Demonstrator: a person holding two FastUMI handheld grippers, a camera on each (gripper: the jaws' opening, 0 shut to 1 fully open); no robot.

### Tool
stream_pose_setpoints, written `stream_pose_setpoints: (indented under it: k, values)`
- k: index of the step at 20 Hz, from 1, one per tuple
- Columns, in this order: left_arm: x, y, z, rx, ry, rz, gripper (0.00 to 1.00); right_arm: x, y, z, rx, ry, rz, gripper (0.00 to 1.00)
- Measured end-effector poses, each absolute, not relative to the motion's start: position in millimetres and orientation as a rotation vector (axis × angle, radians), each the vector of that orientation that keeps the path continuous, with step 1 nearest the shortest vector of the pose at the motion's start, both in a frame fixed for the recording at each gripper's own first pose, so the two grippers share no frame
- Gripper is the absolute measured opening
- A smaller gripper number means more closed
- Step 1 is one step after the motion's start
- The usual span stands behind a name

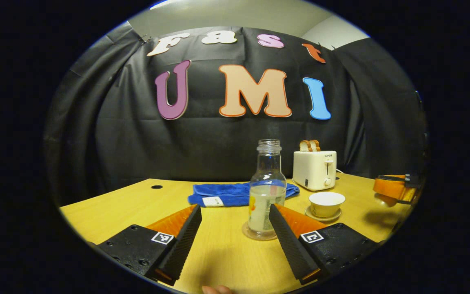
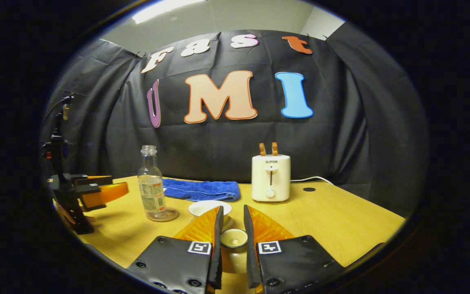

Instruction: Open the teacup lid with one hand, grasp the water bottle and pour water into the teacup with the other hand; after pouring, place the water bottle on the coaster and then close the teacup lid.

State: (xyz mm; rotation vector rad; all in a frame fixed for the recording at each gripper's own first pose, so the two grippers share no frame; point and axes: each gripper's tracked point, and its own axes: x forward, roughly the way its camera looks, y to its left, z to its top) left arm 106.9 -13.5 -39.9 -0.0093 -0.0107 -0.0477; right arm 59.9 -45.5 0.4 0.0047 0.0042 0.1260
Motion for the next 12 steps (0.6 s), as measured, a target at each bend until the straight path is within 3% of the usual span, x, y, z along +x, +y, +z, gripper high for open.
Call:
stream_pose_setpoints:
  k: [12]
  values:
    - [82.6, 1.6, -39.6, -0.007, -0.003, -0.035, 0.95, 171.2, 9.7, -4.8, 0.008, 0.018, 0.19, 0.27]
